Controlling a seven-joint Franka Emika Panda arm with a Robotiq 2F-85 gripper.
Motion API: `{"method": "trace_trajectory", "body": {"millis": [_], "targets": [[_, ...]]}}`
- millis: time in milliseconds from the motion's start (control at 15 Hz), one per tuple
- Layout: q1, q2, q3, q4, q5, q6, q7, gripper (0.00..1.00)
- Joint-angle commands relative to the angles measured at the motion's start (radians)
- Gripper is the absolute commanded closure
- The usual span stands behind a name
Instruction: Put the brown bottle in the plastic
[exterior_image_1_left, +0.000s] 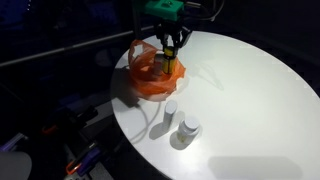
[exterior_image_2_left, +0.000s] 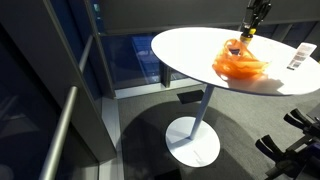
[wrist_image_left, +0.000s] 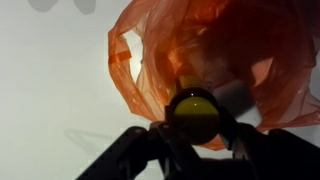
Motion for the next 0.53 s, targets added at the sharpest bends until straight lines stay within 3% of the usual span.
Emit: {"method": "trace_trajectory", "body": {"millis": [0, 467], "targets": [[-0.006, 0.037, 0.008, 0.036, 0.016, 0.022, -0.028, 0.8], [0.002, 0.08, 0.011, 0.073, -0.01, 0.006, -0.012, 0.8]]}}
